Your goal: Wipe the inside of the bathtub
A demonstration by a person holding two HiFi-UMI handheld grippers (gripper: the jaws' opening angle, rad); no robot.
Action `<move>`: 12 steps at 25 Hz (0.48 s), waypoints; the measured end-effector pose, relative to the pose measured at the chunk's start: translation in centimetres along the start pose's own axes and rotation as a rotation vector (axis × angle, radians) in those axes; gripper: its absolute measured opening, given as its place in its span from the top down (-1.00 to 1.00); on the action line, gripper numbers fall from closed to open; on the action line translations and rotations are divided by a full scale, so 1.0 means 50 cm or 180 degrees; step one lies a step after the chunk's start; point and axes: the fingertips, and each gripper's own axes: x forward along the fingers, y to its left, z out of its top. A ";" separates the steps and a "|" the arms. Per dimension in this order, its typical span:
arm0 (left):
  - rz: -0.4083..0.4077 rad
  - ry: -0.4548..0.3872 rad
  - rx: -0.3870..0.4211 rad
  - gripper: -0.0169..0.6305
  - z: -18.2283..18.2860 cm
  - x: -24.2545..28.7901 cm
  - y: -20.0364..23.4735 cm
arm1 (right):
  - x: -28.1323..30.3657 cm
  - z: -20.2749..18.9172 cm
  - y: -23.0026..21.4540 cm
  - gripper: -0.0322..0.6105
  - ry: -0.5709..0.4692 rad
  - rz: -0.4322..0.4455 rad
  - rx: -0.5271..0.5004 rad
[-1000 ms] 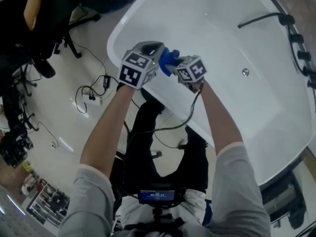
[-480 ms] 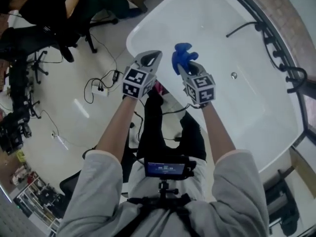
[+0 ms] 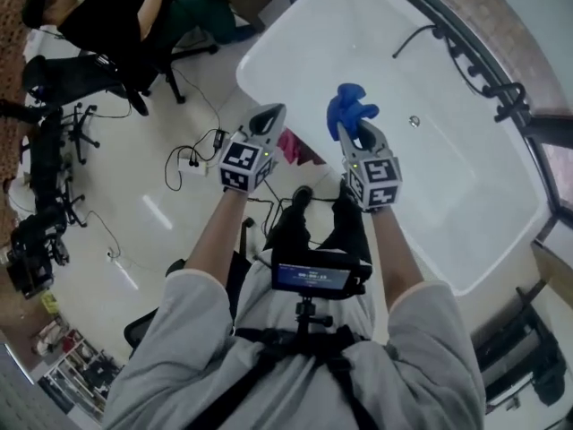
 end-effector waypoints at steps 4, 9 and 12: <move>-0.0159 -0.0094 0.0047 0.94 0.009 -0.029 0.006 | -0.060 0.015 0.008 0.65 -0.0171 -0.0355 0.0102; -0.0517 -0.0247 0.0251 0.94 0.013 -0.043 -0.032 | -0.168 -0.015 -0.001 0.65 -0.0394 -0.1039 0.0087; -0.0632 -0.0341 0.0343 0.94 0.016 -0.102 -0.064 | -0.273 -0.051 0.018 0.65 -0.0537 -0.1367 0.0226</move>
